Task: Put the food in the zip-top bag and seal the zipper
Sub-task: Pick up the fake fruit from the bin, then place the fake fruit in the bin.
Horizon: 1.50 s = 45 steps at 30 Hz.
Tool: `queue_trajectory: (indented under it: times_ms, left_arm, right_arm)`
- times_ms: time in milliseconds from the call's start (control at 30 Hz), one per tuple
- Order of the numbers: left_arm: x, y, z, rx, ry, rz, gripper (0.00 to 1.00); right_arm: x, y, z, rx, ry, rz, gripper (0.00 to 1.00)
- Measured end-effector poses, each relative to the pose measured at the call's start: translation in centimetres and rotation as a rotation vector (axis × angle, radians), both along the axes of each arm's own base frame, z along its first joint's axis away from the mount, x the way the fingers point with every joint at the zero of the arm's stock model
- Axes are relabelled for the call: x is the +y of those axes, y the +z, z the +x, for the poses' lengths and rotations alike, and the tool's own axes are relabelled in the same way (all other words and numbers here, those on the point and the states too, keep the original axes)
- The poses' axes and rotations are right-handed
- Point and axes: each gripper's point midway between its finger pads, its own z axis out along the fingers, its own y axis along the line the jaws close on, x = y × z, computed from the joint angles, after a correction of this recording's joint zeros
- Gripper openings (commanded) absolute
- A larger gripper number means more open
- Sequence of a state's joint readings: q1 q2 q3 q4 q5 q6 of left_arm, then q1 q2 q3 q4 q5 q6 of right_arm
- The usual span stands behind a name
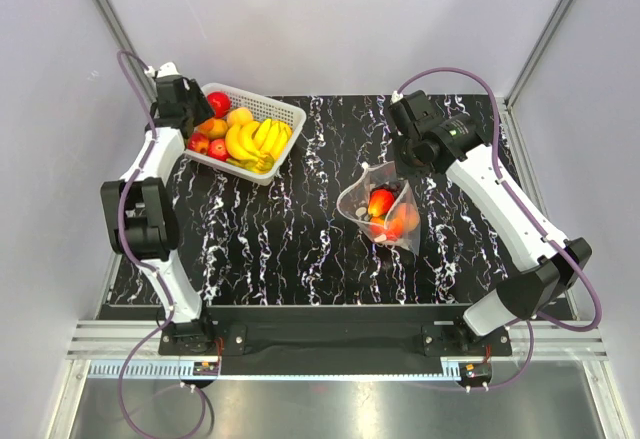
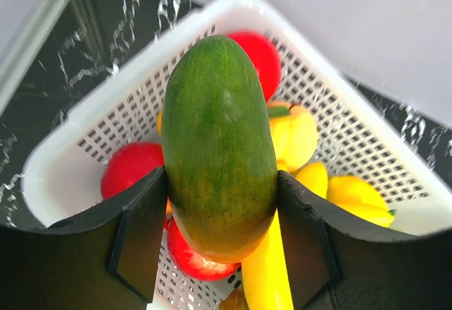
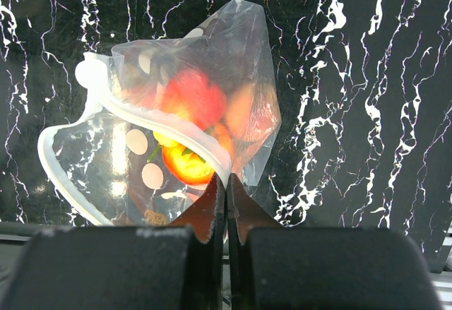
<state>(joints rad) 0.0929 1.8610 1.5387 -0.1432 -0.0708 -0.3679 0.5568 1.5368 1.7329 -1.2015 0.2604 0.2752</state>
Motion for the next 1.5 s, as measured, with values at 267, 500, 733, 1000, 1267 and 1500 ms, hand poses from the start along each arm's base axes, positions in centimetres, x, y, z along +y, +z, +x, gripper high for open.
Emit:
queue_trajectory:
  times_ms: [267,500,733,1000,1267,1500]
  left_arm:
    - [-0.4,-3.3,-0.5,0.092,-0.018,-0.022,0.54]
    - [-0.6,-3.2,-0.4,0.087,-0.027,-0.028,0.54]
    - [-2.6,-2.0,-1.5,0.056,-0.09,-0.083,0.52]
    - [-14.9,6.8,-9.5,-0.192,-0.373,-0.208,0.54]
    - [-26.5,11.1,-14.6,-0.289,-0.66,-0.242,0.56]
    - [-24.1,9.2,-9.9,-0.238,-0.535,-0.113,0.56]
  right_arm:
    - [0.0,0.1,0.0,-0.002,0.0,0.001,0.0]
    - [0.0,0.1,0.0,-0.002,0.0,0.001,0.0]
    - [-0.1,-0.1,-0.2,0.003,0.0,-0.002,0.0]
    - [-0.1,-0.1,-0.1,0.002,-0.001,-0.002,0.0]
    - [-0.2,-0.1,-0.1,0.0,-0.005,-0.008,0.0]
    - [-0.3,-0.1,-0.1,0.0,-0.005,-0.008,0.0]
